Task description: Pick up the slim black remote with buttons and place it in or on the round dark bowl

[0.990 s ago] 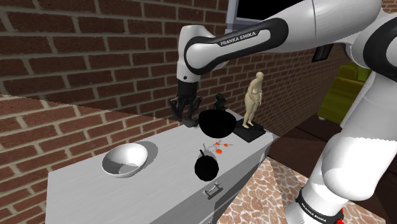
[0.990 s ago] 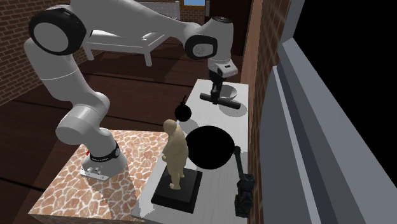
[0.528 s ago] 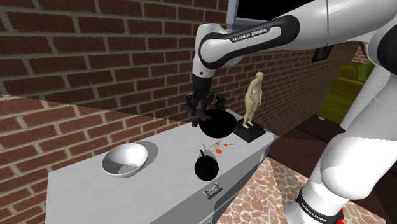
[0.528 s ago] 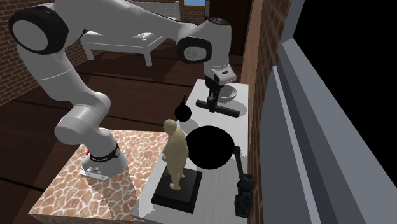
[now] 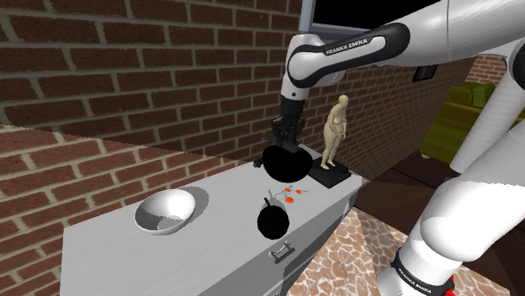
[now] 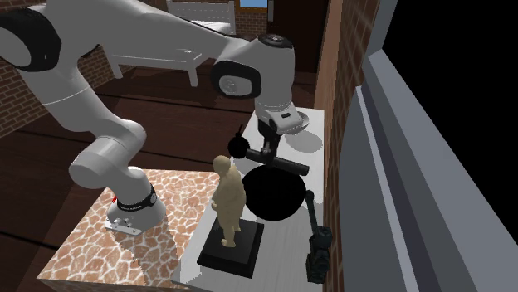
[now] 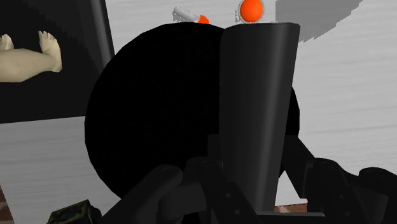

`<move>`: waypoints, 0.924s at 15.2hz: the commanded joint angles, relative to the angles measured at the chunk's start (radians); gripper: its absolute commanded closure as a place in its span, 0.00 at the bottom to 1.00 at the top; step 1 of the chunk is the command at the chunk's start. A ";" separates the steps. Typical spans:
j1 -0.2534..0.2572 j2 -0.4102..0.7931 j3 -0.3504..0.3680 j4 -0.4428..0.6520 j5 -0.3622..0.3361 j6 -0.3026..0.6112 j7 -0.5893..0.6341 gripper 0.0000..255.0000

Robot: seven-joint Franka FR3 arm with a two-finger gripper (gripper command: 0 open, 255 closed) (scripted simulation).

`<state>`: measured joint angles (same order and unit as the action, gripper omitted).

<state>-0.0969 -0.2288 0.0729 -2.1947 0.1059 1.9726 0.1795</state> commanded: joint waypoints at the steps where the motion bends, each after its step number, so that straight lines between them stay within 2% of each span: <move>1: -0.022 -0.016 -0.032 -0.023 -0.006 0.003 -0.053 1.00; 14: -0.028 0.030 -0.043 -0.135 -0.002 0.159 -0.086 1.00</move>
<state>-0.1264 -0.2020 0.0281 -2.3223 0.1026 2.1206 0.0921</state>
